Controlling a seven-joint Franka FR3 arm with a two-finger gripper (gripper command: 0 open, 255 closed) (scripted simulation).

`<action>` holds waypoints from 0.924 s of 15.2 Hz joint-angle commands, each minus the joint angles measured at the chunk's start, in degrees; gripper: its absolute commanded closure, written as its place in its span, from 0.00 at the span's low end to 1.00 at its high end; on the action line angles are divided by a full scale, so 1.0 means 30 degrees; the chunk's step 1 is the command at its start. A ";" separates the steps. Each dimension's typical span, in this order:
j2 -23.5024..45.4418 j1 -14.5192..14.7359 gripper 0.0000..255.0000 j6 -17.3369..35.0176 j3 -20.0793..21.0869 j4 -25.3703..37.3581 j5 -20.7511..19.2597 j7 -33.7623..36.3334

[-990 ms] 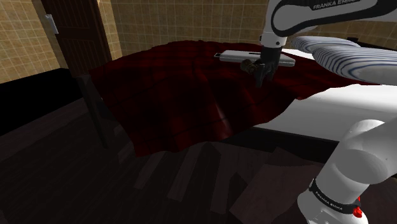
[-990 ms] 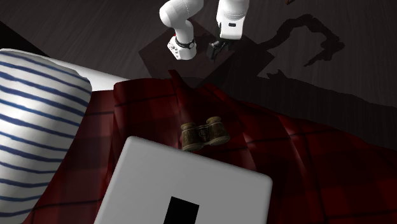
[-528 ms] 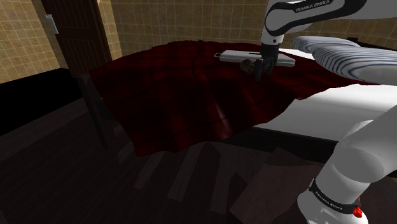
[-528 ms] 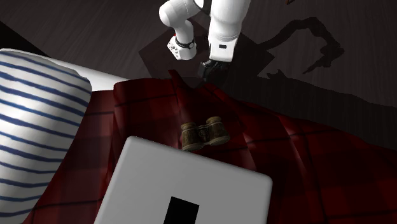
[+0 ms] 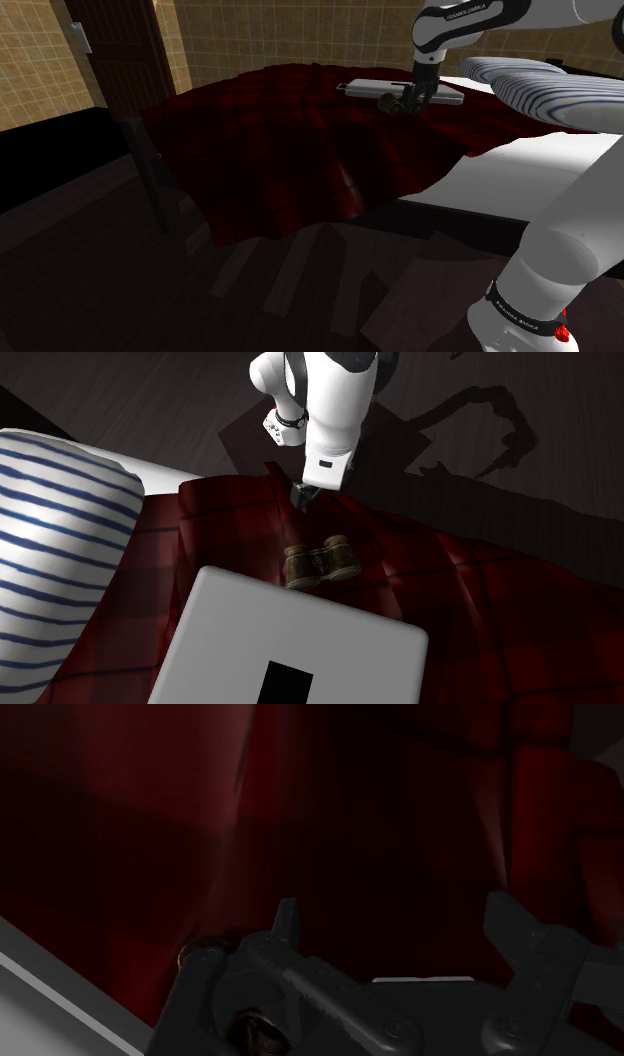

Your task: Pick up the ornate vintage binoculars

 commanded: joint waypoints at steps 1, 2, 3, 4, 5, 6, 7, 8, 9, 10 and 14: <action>0.1133 -0.0248 0.00 0.0364 -0.0442 0.1045 0.0228 -0.0360; 0.1679 -0.0385 0.00 0.0441 -0.0650 0.1642 0.0380 -0.0560; 0.2232 -0.0528 0.00 0.0502 -0.0854 0.2260 0.0554 -0.0765; 0.2794 -0.0679 0.00 0.0547 -0.1054 0.2898 0.0747 -0.0974; 0.3366 -0.0842 0.00 0.0575 -0.1246 0.3558 0.0960 -0.1187; 0.3947 -0.1023 0.00 0.0585 -0.1426 0.4242 0.1193 -0.1403; 0.4539 -0.1216 0.00 0.0575 -0.1599 0.4950 0.1443 -0.1621; 0.5142 -0.1427 0.00 0.0545 -0.1760 0.5686 0.1712 -0.1840; 0.5436 -0.1544 0.00 0.0523 -0.1826 0.6051 0.1845 -0.1944; 0.5429 -0.1547 0.00 0.0780 -0.1817 0.5787 0.1832 -0.1916; 0.5450 -0.1542 0.00 0.1795 -0.1810 0.4786 0.1803 -0.1820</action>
